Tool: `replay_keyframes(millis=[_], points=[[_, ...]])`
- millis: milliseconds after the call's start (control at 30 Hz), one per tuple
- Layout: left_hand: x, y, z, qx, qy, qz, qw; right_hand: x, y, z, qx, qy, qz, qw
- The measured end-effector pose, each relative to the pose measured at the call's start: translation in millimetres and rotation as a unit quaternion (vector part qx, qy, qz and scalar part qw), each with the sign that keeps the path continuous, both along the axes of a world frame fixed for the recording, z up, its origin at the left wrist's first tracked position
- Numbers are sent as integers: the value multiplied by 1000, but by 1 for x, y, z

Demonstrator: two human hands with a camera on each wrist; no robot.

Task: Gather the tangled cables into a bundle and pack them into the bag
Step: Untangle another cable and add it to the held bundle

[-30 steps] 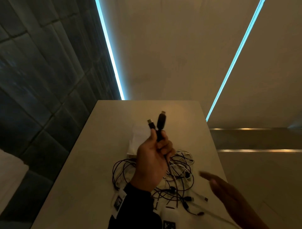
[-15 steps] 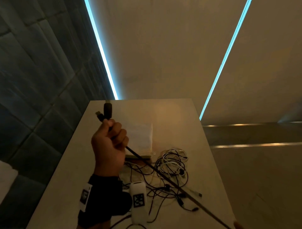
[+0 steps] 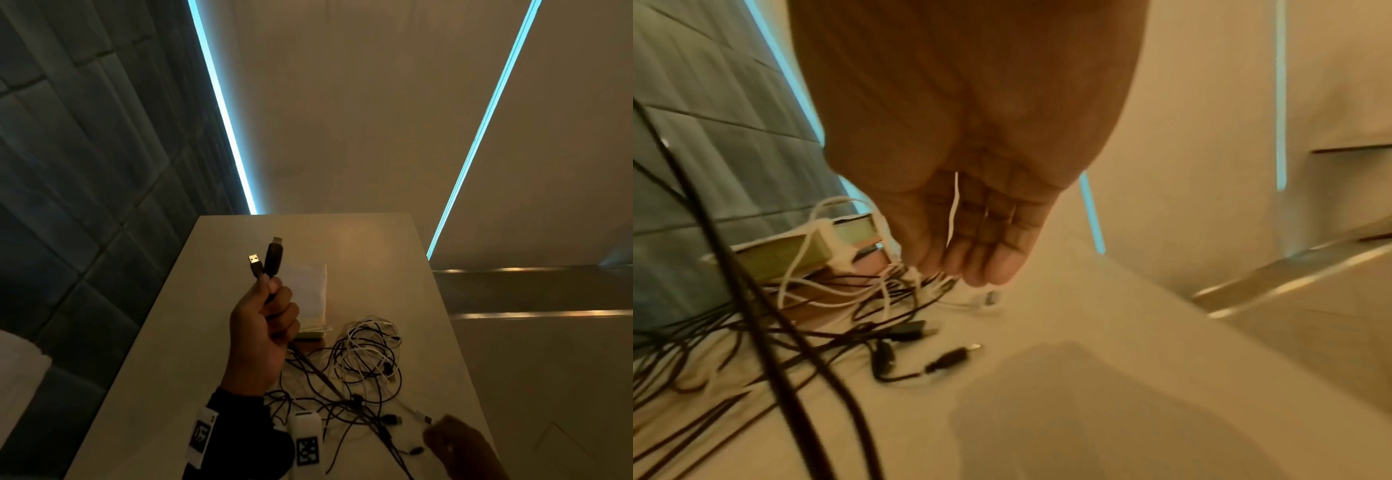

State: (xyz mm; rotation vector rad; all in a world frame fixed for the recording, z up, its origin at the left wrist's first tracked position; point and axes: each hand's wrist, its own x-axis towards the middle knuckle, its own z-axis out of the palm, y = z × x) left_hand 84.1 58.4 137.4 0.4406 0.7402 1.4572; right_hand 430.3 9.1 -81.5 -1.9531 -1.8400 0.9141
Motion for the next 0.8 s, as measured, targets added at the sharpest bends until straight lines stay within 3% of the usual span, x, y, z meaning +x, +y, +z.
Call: replay_keyframes(millis=[67,100,300,433,533,700,767,800], points=[[1,0,2,5,1,-5,1000,-54,-4,11,-87,-15,76,993],[1,0,3,8,2,-6,1000,-62,-2,13,-80,-27,131,988],[0,-4,4,24,62,-13,998,-78,5,3,-83,-124,235,960],[-3,-4,2,22,103,-5,994,-70,20,5,-78,-111,215,967],[-3,-3,0,18,117,-6,993,-64,37,4,-40,-47,205,977],[1,-1,-3,9,137,-13,991,-80,56,56,31,105,107,988],[4,0,-4,3,169,-11,985,-97,62,89,48,231,68,969],[7,0,-5,-1,189,-12,982,-107,65,104,48,316,54,946]])
